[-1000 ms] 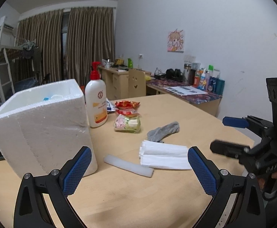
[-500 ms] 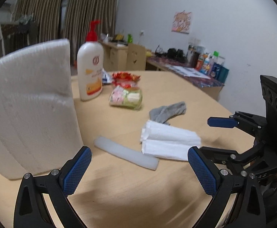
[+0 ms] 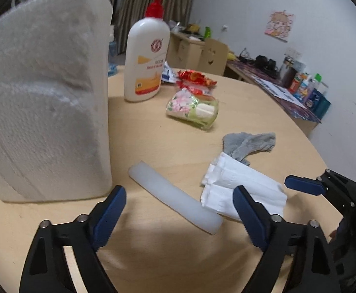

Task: Organize soft objects
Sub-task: 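Move the left tool to the translucent white plastic strip and grasp it, then lift the plastic strip with the left tool while the right tool grasps the white paper towel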

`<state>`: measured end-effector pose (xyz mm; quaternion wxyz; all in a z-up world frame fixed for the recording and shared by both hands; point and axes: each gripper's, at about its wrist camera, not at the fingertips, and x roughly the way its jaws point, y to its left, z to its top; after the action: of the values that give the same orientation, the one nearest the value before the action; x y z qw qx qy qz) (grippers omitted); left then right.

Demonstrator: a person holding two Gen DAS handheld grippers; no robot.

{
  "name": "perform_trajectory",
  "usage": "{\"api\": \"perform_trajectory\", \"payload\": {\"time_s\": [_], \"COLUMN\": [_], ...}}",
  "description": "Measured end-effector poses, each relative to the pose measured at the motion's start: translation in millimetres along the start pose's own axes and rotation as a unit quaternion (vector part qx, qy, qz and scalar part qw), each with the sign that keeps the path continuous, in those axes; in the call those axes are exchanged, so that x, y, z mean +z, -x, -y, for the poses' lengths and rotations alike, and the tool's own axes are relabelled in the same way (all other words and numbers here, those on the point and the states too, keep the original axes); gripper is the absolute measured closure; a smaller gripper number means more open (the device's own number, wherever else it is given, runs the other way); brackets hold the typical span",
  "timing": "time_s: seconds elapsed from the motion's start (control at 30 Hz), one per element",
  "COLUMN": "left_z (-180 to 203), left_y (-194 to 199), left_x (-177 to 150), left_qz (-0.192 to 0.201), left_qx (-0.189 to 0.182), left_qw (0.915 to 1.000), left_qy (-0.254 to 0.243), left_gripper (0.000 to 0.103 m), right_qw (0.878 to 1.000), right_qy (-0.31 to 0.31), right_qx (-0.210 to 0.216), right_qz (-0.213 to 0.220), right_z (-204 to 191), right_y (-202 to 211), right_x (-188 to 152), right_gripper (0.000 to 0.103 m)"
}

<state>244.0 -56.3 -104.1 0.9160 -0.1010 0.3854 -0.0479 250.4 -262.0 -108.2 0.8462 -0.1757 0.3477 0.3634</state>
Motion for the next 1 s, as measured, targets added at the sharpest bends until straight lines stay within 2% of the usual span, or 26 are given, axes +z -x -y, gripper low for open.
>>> {"api": "perform_trajectory", "payload": {"time_s": [0.13,0.3,0.37,0.4,0.57,0.67,0.73,1.0], "left_z": [1.4,-3.1,-4.0,-4.8,-1.2,-0.2,-4.0,-10.2], "left_y": [-11.7,-22.3,-24.0,-25.2,-29.0,-32.0,-33.1,-27.6], "left_x": [-2.0,-1.5,-0.3,0.7,4.3,6.0,6.7,6.8], "left_qz": [-0.023,-0.036,-0.035,-0.038,-0.039,-0.038,-0.035,-0.019], "left_qx": [0.014,0.054,0.066,0.066,0.082,0.088,0.087,0.076], "left_qw": [0.9994,0.9966,0.9955,0.995,0.9933,0.993,0.9926,0.9942], "left_qy": [0.024,0.05,0.058,0.064,0.071,0.07,0.077,0.074], "left_gripper": [0.041,0.055,0.057,0.063,0.071,0.081,0.093,0.096], "right_qw": [1.0,1.0,1.0,1.0,0.999,0.999,0.999,0.998], "right_qy": [0.011,0.013,0.014,0.015,0.02,0.025,0.028,0.039], "right_qx": [0.005,0.016,0.022,0.024,0.031,0.034,0.035,0.042], "right_qz": [-0.002,0.003,0.005,0.005,0.003,0.003,0.002,-0.009], "right_z": [1.3,7.6,9.7,10.5,14.3,16.0,17.0,14.9], "right_y": [-2.7,-2.7,-3.1,-3.7,-8.3,-9.6,-10.7,-19.3], "right_x": [0.9,1.0,0.7,0.6,0.6,0.2,0.6,4.7], "right_gripper": [0.023,0.023,0.023,0.023,0.023,0.023,0.023,0.023]}}
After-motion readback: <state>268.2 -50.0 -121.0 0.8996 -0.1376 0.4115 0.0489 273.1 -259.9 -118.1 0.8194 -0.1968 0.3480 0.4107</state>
